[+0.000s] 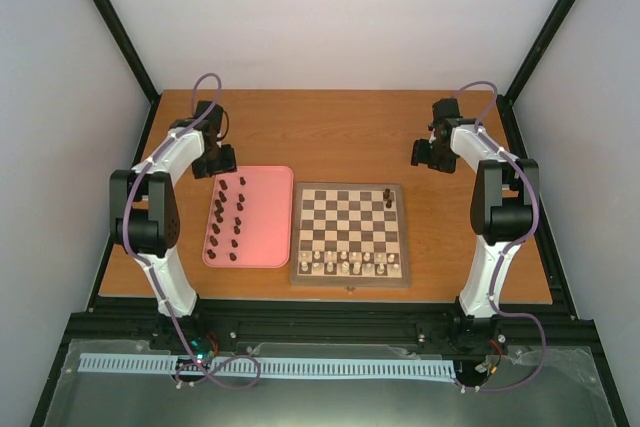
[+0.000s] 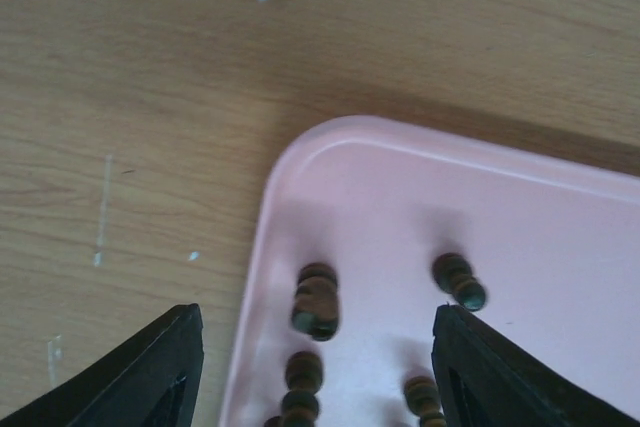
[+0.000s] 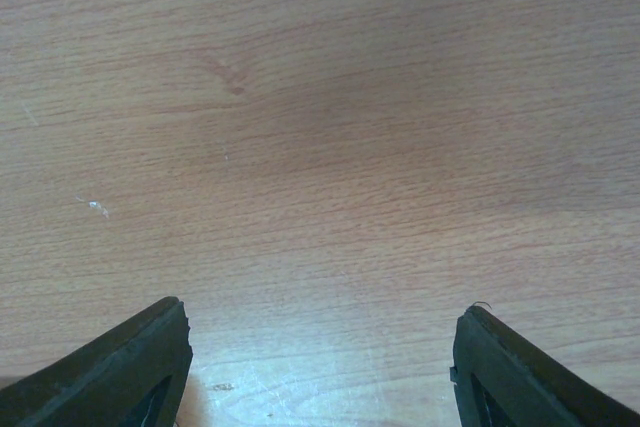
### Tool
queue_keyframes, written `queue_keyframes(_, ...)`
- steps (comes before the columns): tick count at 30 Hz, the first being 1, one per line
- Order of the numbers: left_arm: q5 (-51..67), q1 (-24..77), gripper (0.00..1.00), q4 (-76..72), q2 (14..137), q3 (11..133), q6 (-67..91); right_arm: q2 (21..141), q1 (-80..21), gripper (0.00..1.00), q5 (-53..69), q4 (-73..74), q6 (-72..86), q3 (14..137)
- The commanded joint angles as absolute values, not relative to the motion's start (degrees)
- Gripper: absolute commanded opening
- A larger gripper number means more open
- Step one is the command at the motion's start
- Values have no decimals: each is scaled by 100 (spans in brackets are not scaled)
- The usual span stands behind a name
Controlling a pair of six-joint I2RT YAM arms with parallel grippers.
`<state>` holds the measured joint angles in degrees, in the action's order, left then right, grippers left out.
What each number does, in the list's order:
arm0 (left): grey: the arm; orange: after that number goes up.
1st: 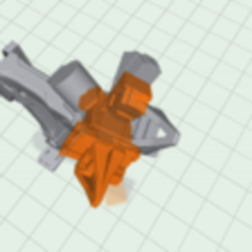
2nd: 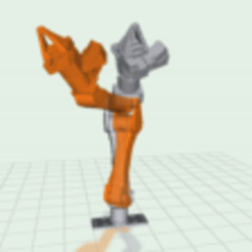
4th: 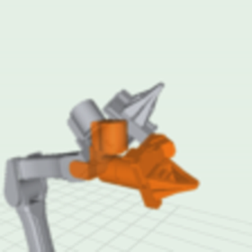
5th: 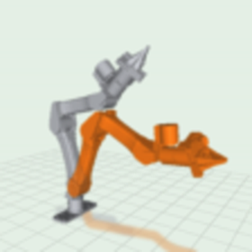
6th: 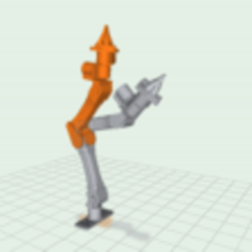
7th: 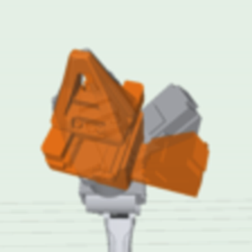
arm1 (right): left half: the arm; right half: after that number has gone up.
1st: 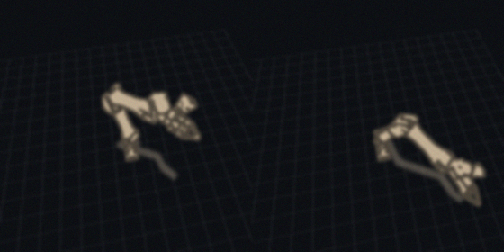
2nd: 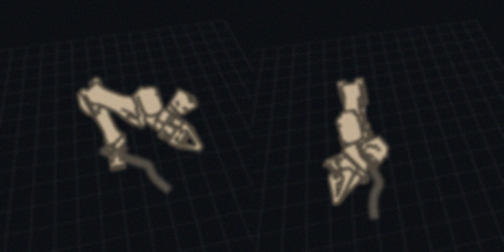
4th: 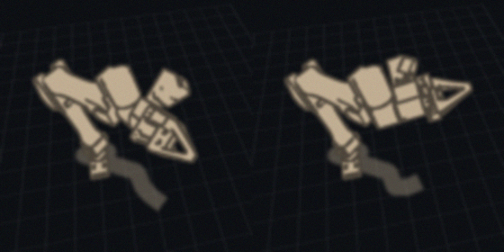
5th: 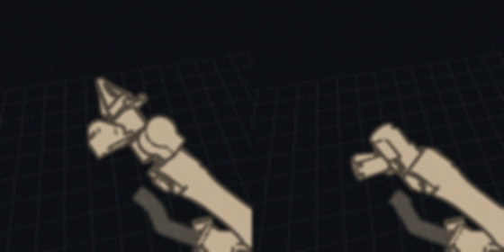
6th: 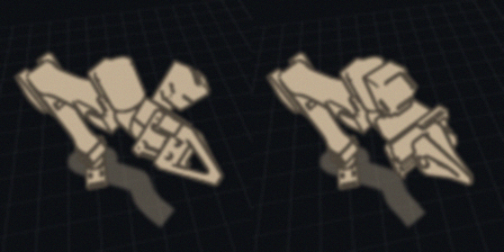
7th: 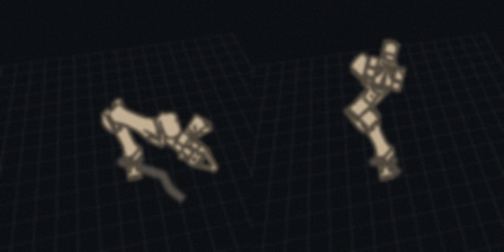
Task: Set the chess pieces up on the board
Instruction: Pick up the chess piece from the storage box.
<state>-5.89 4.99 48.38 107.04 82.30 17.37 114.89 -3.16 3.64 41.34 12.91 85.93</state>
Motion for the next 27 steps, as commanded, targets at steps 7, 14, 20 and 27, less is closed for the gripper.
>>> queue_keyframes(7, -374, 420, 60, 4624, 10642, 7919, 1816, 11554, -378, 72, 311, 4122, 1248, 8617)
queue_keyframes(14, -420, 417, 55, 4632, 10818, 8019, 1820, 11561, -378, 72, 317, 4118, 1248, 8611)
queue_keyframes(20, -368, 404, 54, 4637, 10968, 8046, 1816, 11568, -378, 72, 307, 4118, 1239, 8613)
queue_keyframes(27, -334, 379, 48, 4637, 11113, 8153, 1807, 11594, -379, 72, 282, 4129, 1229, 8622)
